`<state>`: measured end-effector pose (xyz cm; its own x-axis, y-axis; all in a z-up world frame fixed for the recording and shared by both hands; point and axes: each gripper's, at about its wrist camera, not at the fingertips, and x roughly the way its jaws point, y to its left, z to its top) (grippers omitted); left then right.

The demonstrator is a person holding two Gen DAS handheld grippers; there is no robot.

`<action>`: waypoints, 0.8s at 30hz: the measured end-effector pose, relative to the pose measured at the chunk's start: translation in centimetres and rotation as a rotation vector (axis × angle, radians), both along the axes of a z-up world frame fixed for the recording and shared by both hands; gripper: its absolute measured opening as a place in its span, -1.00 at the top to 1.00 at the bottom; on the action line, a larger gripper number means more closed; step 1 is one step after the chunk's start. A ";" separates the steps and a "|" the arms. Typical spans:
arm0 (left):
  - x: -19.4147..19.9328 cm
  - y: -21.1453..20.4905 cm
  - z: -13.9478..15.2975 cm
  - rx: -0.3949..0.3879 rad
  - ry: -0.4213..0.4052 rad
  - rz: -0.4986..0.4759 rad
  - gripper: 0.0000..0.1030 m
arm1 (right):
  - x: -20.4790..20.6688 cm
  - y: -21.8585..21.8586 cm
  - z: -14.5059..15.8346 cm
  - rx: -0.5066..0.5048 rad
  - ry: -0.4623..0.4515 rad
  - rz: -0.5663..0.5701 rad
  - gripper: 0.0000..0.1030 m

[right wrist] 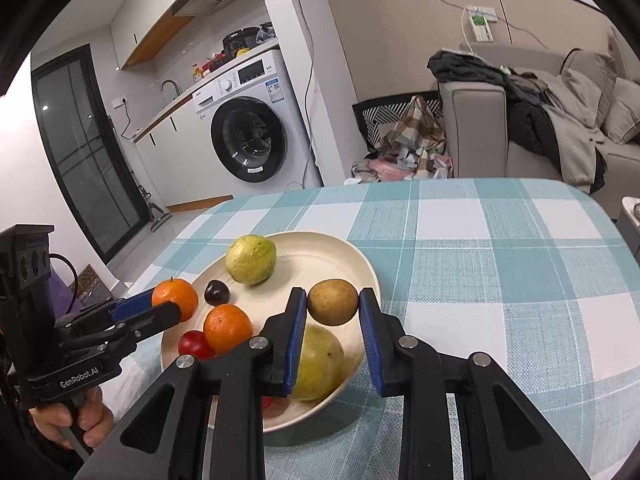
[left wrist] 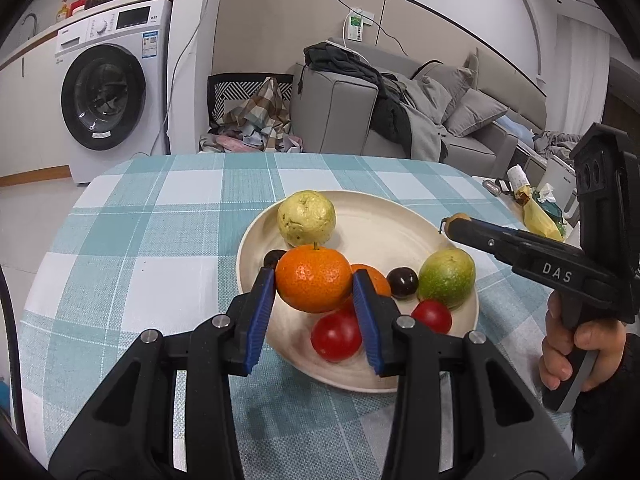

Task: Organize fruits
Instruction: 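Carry the mandarin and kiwi onto the plate and open both tools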

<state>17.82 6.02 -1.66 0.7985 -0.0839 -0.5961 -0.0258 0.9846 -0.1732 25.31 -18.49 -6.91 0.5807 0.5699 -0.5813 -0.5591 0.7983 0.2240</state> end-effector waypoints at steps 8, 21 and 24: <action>0.7 -0.5 -0.4 0.012 0.028 -0.006 0.28 | 0.2 0.3 -0.1 0.002 0.014 0.013 0.46; 1.0 -0.5 -0.8 0.022 0.042 0.003 0.28 | 0.5 0.4 -0.4 -0.014 0.039 0.002 0.45; 1.0 -0.5 -0.8 0.023 0.042 0.005 0.28 | 0.4 0.5 -0.4 -0.018 0.033 0.004 0.19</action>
